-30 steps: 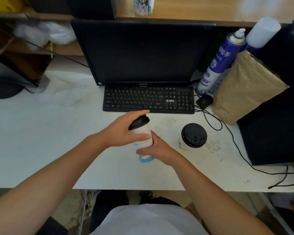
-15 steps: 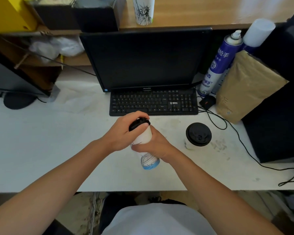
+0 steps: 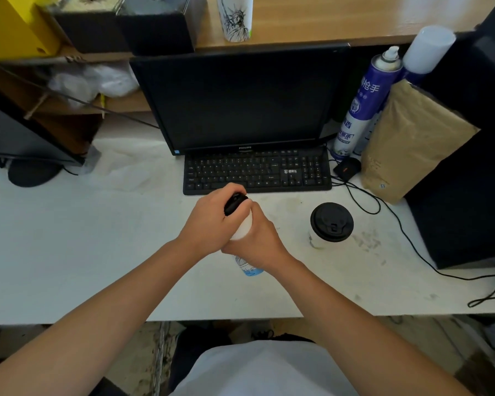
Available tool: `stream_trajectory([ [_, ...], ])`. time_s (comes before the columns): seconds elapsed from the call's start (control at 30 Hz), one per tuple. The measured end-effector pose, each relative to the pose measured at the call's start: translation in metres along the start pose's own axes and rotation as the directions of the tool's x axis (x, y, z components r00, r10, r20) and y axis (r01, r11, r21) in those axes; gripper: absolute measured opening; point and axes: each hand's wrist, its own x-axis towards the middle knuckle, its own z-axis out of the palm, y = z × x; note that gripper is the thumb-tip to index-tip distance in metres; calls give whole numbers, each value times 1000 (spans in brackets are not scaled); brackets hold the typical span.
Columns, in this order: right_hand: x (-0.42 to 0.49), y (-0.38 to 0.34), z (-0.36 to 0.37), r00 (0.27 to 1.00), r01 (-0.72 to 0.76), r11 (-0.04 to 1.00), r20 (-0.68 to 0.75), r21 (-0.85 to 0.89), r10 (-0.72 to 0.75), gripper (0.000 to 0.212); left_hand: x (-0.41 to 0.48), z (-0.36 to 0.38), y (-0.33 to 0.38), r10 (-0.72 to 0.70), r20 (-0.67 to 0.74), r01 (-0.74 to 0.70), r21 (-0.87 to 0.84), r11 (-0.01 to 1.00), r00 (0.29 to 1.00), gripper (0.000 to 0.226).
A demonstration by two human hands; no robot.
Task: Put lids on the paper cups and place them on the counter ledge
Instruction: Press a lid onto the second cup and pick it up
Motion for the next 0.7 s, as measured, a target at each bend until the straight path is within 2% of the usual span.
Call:
stream_trajectory([
  [0.23,-5,-7,-5,995,22,994,-91,-104,-32,76,7,16,7,-85,-134,96,76,992,987,23],
  [0.4,-1,-12,6,964,38,947,-237,-319,-119,71,23,22,16,-215,-187,247,169,954,958,30],
  [0.47,-1,-13,8,953,50,936,-263,-349,-148,71,28,25,21,-262,-189,301,226,926,946,33],
  [0.53,0,-12,7,956,48,959,-267,-279,-125,71,32,24,24,-297,-170,335,278,900,940,38],
  [0.6,4,-11,4,976,29,992,-212,-127,-56,75,34,16,26,-323,-112,341,269,901,940,45],
  [0.7,10,-9,-10,999,-50,979,22,199,46,70,30,-9,24,-269,42,269,25,963,962,40],
])
